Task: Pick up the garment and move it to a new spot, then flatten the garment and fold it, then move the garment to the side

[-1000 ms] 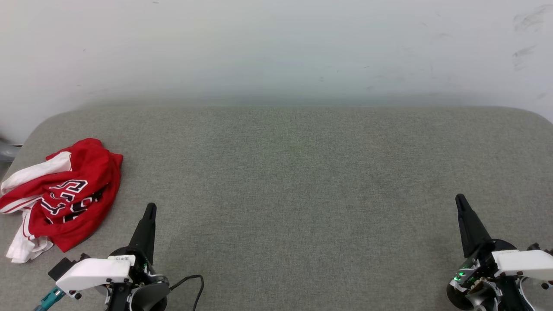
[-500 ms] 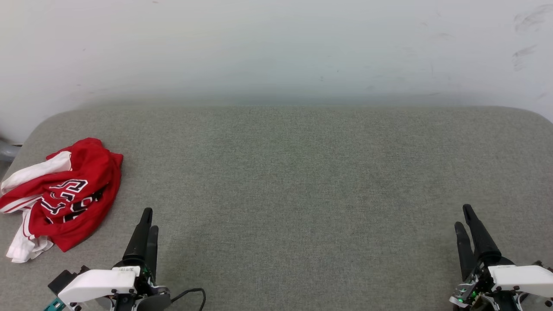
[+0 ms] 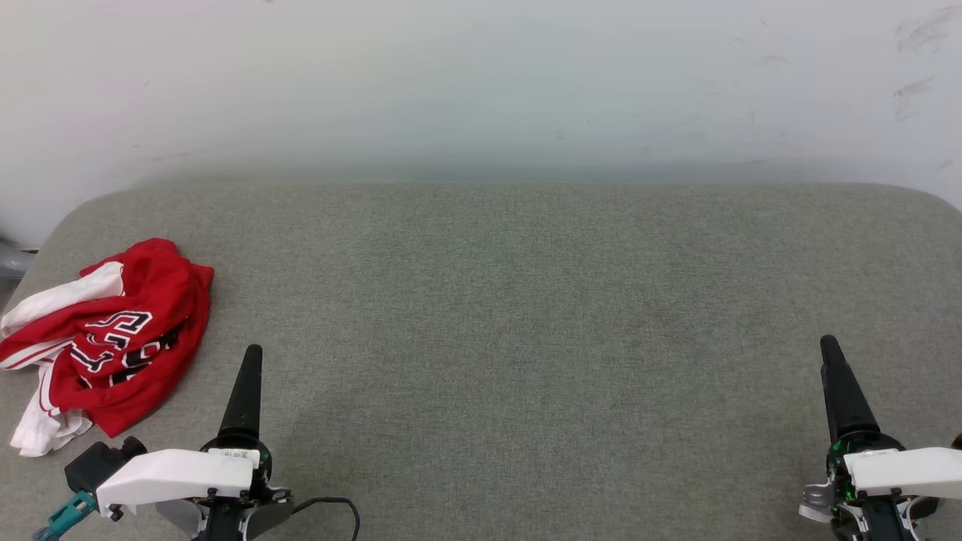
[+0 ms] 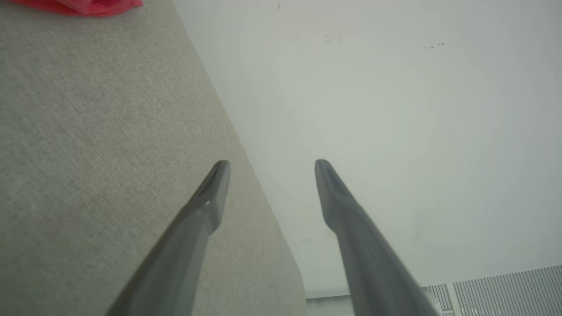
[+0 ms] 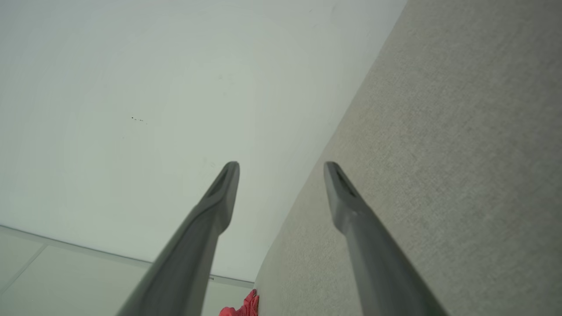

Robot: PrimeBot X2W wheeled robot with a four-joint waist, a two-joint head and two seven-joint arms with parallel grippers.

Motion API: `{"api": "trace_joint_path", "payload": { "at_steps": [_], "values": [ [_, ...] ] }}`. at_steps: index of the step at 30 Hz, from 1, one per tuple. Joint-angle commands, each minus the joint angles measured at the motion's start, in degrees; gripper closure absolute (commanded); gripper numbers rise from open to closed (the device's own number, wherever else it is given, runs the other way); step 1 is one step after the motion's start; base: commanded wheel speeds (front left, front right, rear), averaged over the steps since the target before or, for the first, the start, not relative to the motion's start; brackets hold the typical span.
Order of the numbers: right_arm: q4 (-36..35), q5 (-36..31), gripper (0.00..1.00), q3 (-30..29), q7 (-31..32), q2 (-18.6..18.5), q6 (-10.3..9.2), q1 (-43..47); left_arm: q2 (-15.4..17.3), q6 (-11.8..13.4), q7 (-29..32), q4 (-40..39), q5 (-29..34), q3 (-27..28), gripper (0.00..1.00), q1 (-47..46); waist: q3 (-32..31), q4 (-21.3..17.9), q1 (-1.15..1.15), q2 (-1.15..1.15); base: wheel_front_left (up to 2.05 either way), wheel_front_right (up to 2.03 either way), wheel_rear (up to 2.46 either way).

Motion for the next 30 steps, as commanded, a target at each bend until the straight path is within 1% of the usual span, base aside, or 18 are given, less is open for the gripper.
{"api": "trace_joint_path", "payload": {
  "at_steps": [1,13,21,30],
  "values": [
    [-1.87,-2.94,0.0,0.07,-0.71,-0.01,0.01,-0.1,0.12,0.74,-0.74,-1.74,2.95,-0.3,0.0,-0.66,0.02,0.0,0.0,0.0,0.0,0.0,0.0],
    [-5.87,-17.33,0.0,0.51,-3.34,0.0,0.01,0.96,0.14,4.55,-3.36,-4.41,16.56,-2.96,0.0,0.16,0.08,0.04,0.0,0.0,0.0,0.0,0.0],
    [-7.73,-26.87,0.0,1.18,-4.92,0.01,0.01,1.64,0.15,6.25,-4.94,-5.04,25.3,-4.41,0.0,0.58,0.09,0.06,0.0,0.0,0.0,0.0,0.0],
    [-8.92,-35.32,0.0,1.4,-6.58,0.02,0.01,2.73,0.16,8.0,-6.55,-5.32,33.76,-5.75,0.0,1.11,-0.01,0.09,0.0,0.0,0.0,0.0,0.0]
  ]
}}
